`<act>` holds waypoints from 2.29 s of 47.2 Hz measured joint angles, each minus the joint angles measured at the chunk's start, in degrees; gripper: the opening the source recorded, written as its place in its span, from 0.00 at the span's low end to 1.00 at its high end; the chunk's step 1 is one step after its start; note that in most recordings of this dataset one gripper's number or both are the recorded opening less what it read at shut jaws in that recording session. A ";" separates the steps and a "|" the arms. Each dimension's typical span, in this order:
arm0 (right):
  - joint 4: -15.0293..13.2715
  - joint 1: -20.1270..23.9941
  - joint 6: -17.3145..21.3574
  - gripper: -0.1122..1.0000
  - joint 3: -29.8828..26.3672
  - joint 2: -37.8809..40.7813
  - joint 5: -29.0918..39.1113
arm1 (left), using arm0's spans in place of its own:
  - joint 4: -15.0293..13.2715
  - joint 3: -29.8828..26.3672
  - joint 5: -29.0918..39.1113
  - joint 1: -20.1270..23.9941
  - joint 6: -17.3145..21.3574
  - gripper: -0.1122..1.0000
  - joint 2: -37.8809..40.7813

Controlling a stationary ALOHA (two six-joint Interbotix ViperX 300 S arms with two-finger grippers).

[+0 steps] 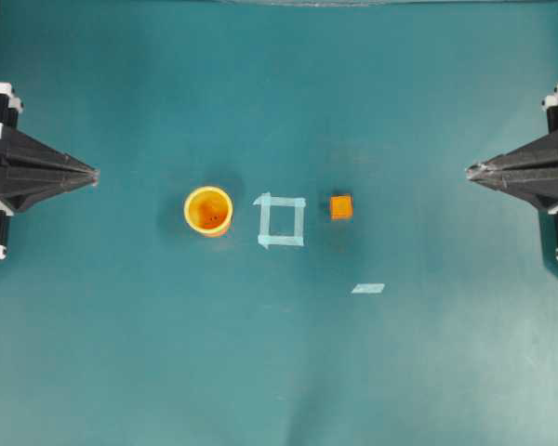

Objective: Move the block backward with right arm.
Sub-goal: 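Start moving the right gripper inward toward the orange cube, then lower the open right gripper over the orange cube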

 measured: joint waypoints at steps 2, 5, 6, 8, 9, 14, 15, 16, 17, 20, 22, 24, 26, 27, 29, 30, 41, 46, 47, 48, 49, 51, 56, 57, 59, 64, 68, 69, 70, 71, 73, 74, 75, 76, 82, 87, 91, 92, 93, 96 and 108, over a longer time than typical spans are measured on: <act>0.00 0.00 0.09 0.10 0.00 0.09 0.18 | 0.00 -0.09 0.53 0.00 0.00 0.10 0.00; 0.00 -0.26 0.00 0.10 -0.18 0.35 1.14 | 0.00 -0.53 2.29 0.00 -0.09 0.10 0.09; 0.00 -0.44 0.09 0.10 -0.44 0.53 1.67 | 0.09 -0.62 2.81 -0.09 -0.18 0.10 0.09; 0.00 -0.79 0.09 0.10 -0.88 0.70 2.55 | 0.09 -0.70 3.60 -0.09 -0.18 0.10 0.18; 0.00 -1.05 0.09 0.10 -1.14 0.88 3.16 | 0.18 -0.79 4.04 0.00 -0.18 0.10 0.09; 0.00 -2.81 0.09 0.10 -2.46 1.67 5.54 | 0.18 -0.88 4.92 0.00 -0.18 0.10 0.18; 0.00 -3.34 0.09 0.10 -2.64 1.85 5.98 | 0.18 -0.79 5.01 -0.09 -0.18 0.10 0.18; 0.00 -3.69 0.09 0.10 -2.81 2.02 6.33 | 0.18 -0.79 5.01 -0.09 -0.18 0.10 0.18; 0.00 -4.13 0.09 0.10 -2.99 2.29 6.59 | 0.26 -0.88 5.10 -0.09 -0.18 0.10 0.18; 0.09 -5.27 0.18 0.10 -3.60 2.90 7.29 | 0.18 -0.79 5.19 0.00 -0.18 0.10 0.18; 0.09 -6.06 0.26 0.10 -3.96 3.34 7.56 | 0.26 -0.88 5.19 0.00 -0.18 0.10 0.18; 0.09 -6.86 0.62 0.10 -4.22 3.96 7.82 | 0.18 -0.88 5.19 -0.09 -0.18 0.10 0.18; 0.09 -7.56 0.97 0.11 -4.48 4.75 7.91 | 0.18 -0.88 5.19 -0.09 -0.18 0.10 0.18; 0.09 -7.82 1.14 0.11 -4.57 5.19 7.91 | 0.18 -0.88 5.19 -0.09 -0.18 0.10 0.18; 0.09 -8.44 1.32 0.11 -4.57 5.98 8.00 | 0.18 -0.88 5.19 -0.09 -0.18 0.10 0.18; 0.18 -8.61 1.41 0.11 -4.75 6.33 8.00 | 0.18 -0.88 5.19 -0.09 -0.18 0.10 0.18; 0.18 -9.05 1.85 0.32 -5.89 11.78 8.09 | 0.26 -0.88 5.27 0.00 -0.18 0.10 0.18; 0.18 -9.23 1.76 0.45 -6.86 14.85 8.09 | 0.18 -0.88 5.54 -0.09 -0.18 0.10 0.26; 0.18 -9.23 1.85 0.48 -7.12 15.56 8.09 | 0.18 -0.88 5.54 -0.09 -0.18 0.10 0.18; 0.18 -9.23 1.85 0.50 -7.29 16.17 8.09 | 0.26 -0.79 5.71 -0.09 -0.18 0.10 0.18; 0.18 -9.23 1.85 0.52 -7.47 16.70 8.09 | 0.26 -0.88 5.80 -0.09 -0.18 0.10 0.26; 0.09 -9.23 1.85 0.55 -7.91 17.93 8.09 | 0.26 -0.88 5.98 -0.09 -0.18 0.10 0.18; 0.18 -9.23 1.85 0.62 -9.58 21.88 9.23 | 0.26 -0.88 6.24 -0.09 -0.18 0.10 0.26; 0.18 -9.32 1.85 0.62 -9.84 22.68 9.67 | 0.26 -0.79 6.24 -0.09 -0.18 0.10 0.18; 0.18 -9.32 1.85 0.63 -10.55 24.35 10.46 | 0.26 -0.88 6.24 -0.09 -0.18 0.10 0.18; 0.18 -9.40 1.85 0.64 -12.83 29.18 13.89 | 0.26 -0.79 6.24 -0.09 -0.18 0.10 0.18; 0.09 -9.32 1.58 0.64 -14.68 32.61 16.70 | 0.26 -0.88 6.24 -0.09 -0.18 0.10 0.26; 0.09 -9.40 1.41 0.64 -15.21 33.40 17.58 | 0.18 -0.88 6.24 -0.09 -0.18 0.10 0.26; 0.00 -9.40 1.32 0.64 -15.82 34.37 18.54 | 0.26 -0.88 6.24 -0.09 -0.18 0.10 0.26; -0.18 -9.32 1.14 0.64 -16.70 35.51 19.95 | 0.26 -0.88 6.24 -0.09 -0.18 0.10 0.26; -0.62 -9.40 1.05 0.64 -17.93 37.53 22.06 | 0.18 -0.88 6.24 -0.09 -0.18 0.10 0.26; -0.88 -9.40 0.88 0.65 -18.63 38.41 23.03 | 0.26 -0.88 6.24 -0.09 -0.18 0.10 0.26; -1.14 -9.40 0.70 0.65 -19.25 39.38 23.91 | 0.18 -0.79 6.24 -0.09 -0.18 0.10 0.26; -1.41 -9.40 0.62 0.65 -19.78 40.34 24.87 | 0.26 -0.88 6.24 -0.09 -0.18 0.10 0.35; -2.55 -9.23 0.70 0.65 -22.32 45.00 27.42 | 0.26 -0.79 6.33 -0.09 -0.18 0.10 0.53; -2.99 -8.35 0.88 0.66 -23.64 48.16 27.51 | 0.18 -0.88 6.77 -0.09 -0.18 0.10 0.53; -3.08 -7.12 0.62 0.67 -24.17 50.71 27.16 | 0.18 -0.88 7.12 -0.09 -0.18 0.10 0.53; -3.08 -6.77 0.70 0.67 -24.17 51.15 26.98 | 0.26 -0.88 7.21 -0.09 -0.18 0.10 0.62; -3.08 -6.42 0.79 0.68 -24.17 51.77 26.72 | 0.26 -0.88 7.29 -0.09 -0.18 0.10 0.53; -3.08 -5.36 0.88 0.69 -24.17 53.44 25.58 | 0.18 -0.88 7.65 -0.09 -0.18 0.10 0.53; -3.08 -4.57 1.23 0.69 -24.17 57.92 22.06 | 0.26 -0.88 7.73 -0.09 -0.18 0.10 0.53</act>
